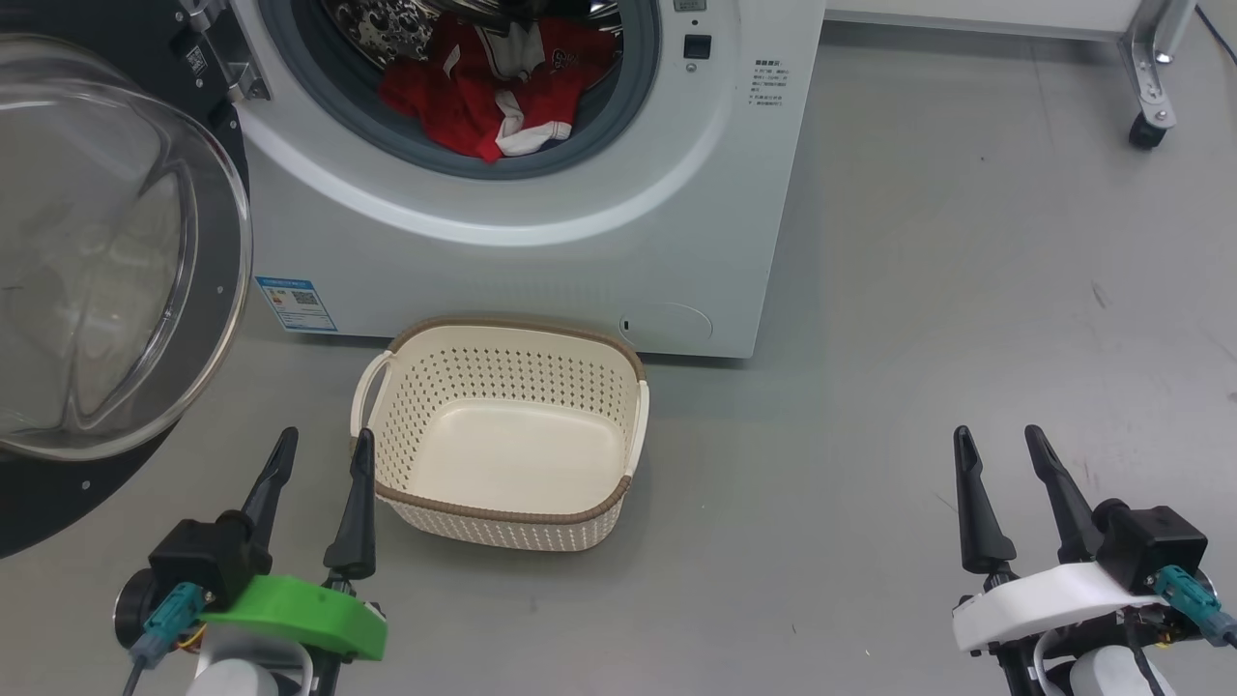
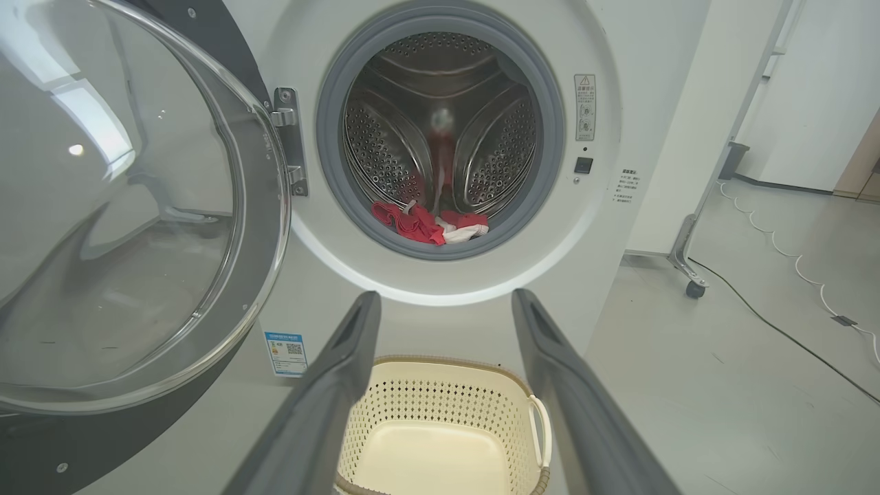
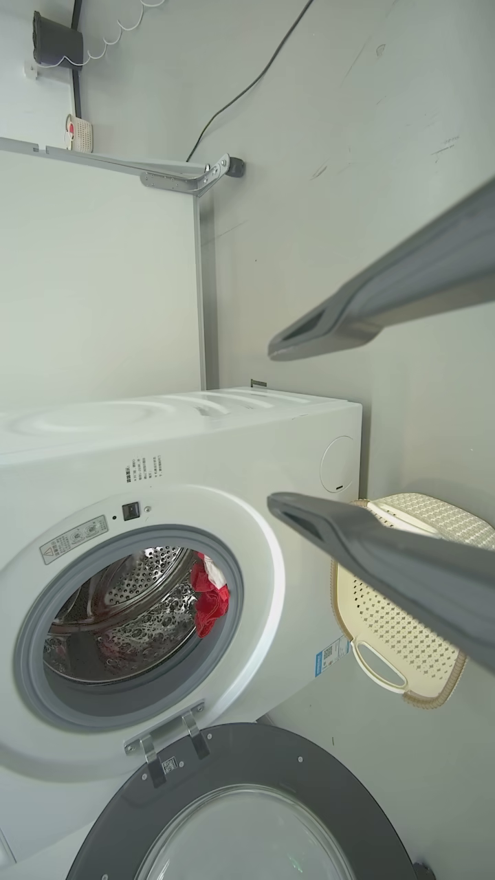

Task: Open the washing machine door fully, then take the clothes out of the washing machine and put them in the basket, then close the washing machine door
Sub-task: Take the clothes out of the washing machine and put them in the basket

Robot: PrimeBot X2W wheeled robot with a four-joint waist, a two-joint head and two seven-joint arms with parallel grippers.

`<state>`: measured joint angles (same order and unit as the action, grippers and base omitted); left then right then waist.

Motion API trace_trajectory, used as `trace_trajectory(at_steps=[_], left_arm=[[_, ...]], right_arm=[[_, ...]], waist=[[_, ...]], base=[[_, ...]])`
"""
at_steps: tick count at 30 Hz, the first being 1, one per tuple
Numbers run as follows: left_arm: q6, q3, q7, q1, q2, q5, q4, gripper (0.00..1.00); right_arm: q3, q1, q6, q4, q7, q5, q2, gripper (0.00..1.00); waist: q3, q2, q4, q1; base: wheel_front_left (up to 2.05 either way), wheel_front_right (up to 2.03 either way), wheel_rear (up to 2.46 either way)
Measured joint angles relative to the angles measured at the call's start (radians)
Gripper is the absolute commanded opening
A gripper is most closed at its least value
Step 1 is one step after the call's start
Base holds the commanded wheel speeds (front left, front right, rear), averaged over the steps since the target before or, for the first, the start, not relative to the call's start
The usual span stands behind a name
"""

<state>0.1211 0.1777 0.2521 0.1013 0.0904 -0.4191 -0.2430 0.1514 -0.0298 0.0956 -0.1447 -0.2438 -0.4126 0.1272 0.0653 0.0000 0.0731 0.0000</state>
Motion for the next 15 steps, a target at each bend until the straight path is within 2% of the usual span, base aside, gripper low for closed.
trace_trajectory(at_steps=[15], left_arm=[[0.000,-0.004,0.000,0.000,-0.005,0.000,0.009,1.00]], right_arm=[[0.000,0.000,0.000,0.004,0.000,0.000,0.000,1.00]], waist=[[0.017,0.0000,0.001,0.0000]], base=[[0.00,0.00,0.00]])
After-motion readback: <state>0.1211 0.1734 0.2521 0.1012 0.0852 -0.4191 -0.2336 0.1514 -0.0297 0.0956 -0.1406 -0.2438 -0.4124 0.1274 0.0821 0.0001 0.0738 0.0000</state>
